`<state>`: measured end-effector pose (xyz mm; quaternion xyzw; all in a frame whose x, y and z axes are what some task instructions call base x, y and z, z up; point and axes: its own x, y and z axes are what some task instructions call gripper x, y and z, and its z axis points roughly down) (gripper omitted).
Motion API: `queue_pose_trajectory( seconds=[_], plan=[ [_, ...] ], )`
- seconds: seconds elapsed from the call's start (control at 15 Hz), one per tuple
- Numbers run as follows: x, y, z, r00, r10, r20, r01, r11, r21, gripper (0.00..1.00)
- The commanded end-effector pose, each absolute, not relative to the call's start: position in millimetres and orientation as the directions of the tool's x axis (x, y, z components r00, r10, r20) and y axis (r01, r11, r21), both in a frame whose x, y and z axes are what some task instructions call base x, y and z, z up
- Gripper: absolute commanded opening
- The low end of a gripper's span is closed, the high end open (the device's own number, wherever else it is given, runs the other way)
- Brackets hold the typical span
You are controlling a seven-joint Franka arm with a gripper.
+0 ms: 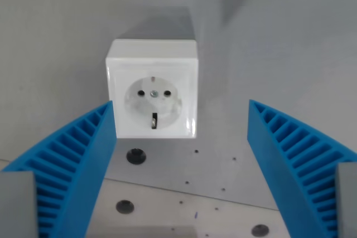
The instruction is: Move above the white socket
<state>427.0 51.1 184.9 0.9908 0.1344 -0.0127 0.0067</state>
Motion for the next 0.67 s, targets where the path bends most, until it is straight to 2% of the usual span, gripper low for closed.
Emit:
queue_pose_trajectory(
  seconds=[0.07,0.67],
  plan=[
    [419,59,175,0.971,0.226,0.080,0.223,-0.974,0.038,1.00],
    [413,68,162,0.970,0.230,0.082,0.227,-0.973,0.045,1.00]
  ],
)
